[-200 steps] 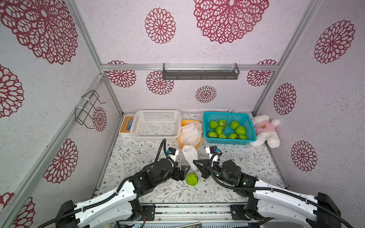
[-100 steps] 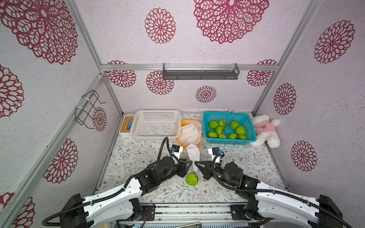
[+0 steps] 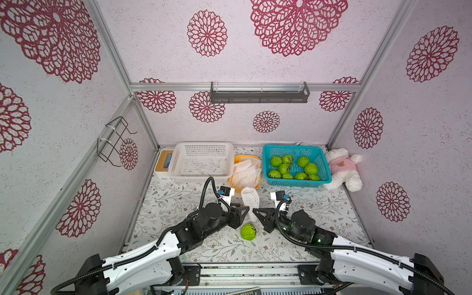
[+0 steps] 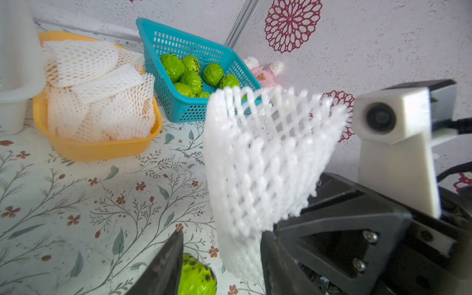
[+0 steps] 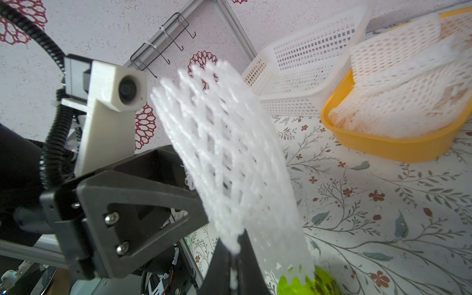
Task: Sleeve custard apples in foam nets
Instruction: Pick up the foam net from the center of the board.
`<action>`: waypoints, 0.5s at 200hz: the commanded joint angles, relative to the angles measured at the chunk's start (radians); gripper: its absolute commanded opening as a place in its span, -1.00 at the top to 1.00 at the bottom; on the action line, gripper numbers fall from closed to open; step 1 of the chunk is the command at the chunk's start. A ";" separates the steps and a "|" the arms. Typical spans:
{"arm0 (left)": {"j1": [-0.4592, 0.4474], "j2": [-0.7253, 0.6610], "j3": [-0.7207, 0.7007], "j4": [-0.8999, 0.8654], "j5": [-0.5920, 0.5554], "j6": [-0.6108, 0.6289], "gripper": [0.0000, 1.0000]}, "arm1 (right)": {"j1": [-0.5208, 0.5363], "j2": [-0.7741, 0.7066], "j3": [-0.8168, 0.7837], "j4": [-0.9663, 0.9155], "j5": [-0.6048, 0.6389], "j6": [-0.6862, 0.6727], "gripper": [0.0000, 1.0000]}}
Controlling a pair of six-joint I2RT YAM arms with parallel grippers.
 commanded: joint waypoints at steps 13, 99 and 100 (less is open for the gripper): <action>0.000 -0.040 -0.022 0.074 0.019 0.025 -0.04 | -0.009 -0.013 0.009 0.039 -0.078 -0.021 0.84; 0.000 -0.055 -0.013 0.055 0.015 0.038 0.58 | -0.011 0.005 0.023 0.023 -0.081 -0.019 0.82; 0.000 -0.055 -0.013 0.054 0.015 0.037 0.58 | -0.011 0.005 0.023 0.022 -0.080 -0.019 0.81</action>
